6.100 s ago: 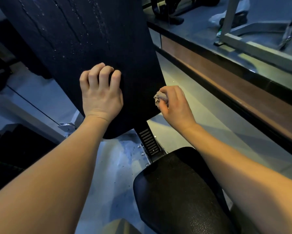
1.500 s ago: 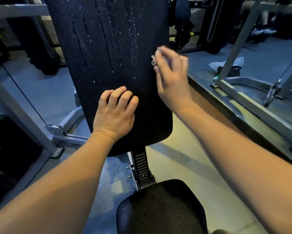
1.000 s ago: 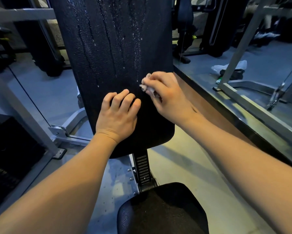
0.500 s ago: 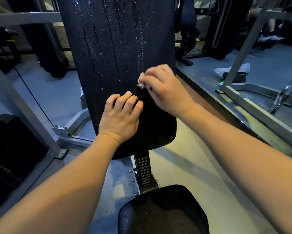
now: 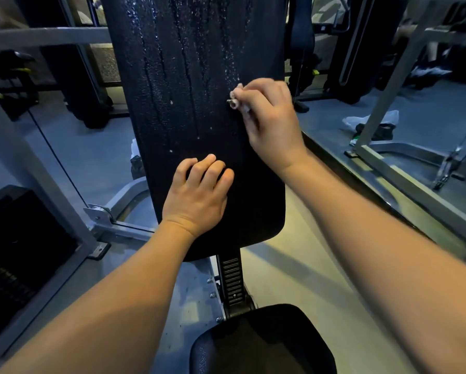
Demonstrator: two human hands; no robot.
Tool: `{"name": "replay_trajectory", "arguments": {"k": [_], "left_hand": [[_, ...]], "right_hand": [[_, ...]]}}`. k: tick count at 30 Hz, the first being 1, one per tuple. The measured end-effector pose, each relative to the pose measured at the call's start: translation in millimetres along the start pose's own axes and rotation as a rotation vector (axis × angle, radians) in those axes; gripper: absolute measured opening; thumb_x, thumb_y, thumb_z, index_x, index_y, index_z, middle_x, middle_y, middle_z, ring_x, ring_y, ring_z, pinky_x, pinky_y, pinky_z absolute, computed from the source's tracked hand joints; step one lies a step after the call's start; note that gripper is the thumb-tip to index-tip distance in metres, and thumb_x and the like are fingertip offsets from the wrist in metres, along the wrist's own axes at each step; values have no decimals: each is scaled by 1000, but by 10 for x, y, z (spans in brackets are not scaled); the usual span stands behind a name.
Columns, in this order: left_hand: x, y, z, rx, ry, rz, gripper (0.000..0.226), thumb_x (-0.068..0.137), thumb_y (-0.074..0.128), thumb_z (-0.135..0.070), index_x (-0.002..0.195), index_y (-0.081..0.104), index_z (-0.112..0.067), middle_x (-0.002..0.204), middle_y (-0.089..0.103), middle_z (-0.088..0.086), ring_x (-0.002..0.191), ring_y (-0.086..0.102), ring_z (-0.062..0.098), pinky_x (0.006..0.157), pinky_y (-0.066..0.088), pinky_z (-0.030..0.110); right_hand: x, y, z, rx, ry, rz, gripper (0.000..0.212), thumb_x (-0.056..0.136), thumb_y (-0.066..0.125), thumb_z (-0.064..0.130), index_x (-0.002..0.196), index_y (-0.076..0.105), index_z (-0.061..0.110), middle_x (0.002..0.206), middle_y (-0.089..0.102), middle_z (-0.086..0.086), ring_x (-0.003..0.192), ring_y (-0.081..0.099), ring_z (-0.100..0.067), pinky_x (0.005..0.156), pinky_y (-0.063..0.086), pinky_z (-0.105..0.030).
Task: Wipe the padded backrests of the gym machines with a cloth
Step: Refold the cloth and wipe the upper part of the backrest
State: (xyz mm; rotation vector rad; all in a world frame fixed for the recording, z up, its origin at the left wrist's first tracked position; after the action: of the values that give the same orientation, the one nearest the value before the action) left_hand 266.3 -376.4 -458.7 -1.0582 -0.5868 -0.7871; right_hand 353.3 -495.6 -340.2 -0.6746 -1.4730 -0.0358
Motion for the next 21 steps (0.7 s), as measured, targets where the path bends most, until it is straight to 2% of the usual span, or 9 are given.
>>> {"name": "replay_trajectory", "arguments": {"k": [2,5,7,8,10,12,16,19,21], "left_hand": [[-3,-3,1,-6,1,-9,39,90,57,-28,126,54,-13,130,55,12,127,42,32,109,29,49],[-6,-8,0,-12,6,-32,35,92,51,-27,124,55,-13,129,58,13,127,43,32,109,29,49],[-3,-4,-5,-9,11,-22,36,92,49,-27,125,55,-13,129,58,13,127,43,32,109,29,49],[-4,-1,-6,-7,15,-13,37,92,49,-27,125,55,-13,129,58,13,128,43,32,109,29,48],[-8,-2,-3,0,21,-6,37,92,51,-28,126,55,-13,130,57,13,128,43,32,109,29,48],[-7,-18,5,2,18,-14,37,92,52,-28,125,56,-13,129,57,12,127,43,32,108,29,48],[5,-33,3,-7,6,11,36,92,49,-29,124,55,-14,128,57,11,126,42,31,108,30,48],[30,-93,1,-7,6,49,35,90,52,-28,122,55,-14,126,59,9,124,43,29,107,30,48],[65,-169,18,-39,-19,122,36,88,59,-26,122,59,-15,127,59,9,121,45,29,105,31,47]], "right_hand": [[-168,73,137,30,93,-24,24,94,60,2,115,71,3,114,66,-13,103,57,-33,95,44,-29],[-251,86,171,19,-106,81,21,99,60,4,116,71,0,111,68,-14,100,60,-34,94,45,-31],[-86,8,-7,-31,-194,75,19,102,57,8,114,71,2,108,68,-14,96,60,-35,91,47,-34],[19,-32,-123,-53,-146,25,19,103,56,8,112,72,3,107,67,-14,96,60,-35,91,46,-33],[122,-62,-251,-45,89,-86,20,98,57,5,111,71,6,107,66,-12,97,58,-32,91,41,-26],[47,19,-178,-5,273,-121,29,91,59,2,117,70,9,111,64,-10,103,55,-29,93,40,-23],[-75,-13,-115,39,310,-23,37,94,59,9,131,65,15,115,60,-7,107,51,-24,94,37,-19],[-58,-108,-95,52,336,42,36,97,58,13,132,64,16,114,59,-6,105,50,-22,93,33,-16],[-97,-116,-26,62,370,70,37,97,58,12,133,64,17,114,58,-5,106,51,-24,93,35,-18]]}}
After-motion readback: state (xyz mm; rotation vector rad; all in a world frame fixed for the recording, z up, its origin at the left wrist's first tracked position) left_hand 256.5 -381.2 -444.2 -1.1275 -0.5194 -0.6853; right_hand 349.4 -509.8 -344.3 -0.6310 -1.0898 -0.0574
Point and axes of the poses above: each hand's wrist, its own x-axis towards the middle knuckle, its own y-axis out of the palm, z = x × y, the point moved 5 cm from there along x, towards the middle knuckle
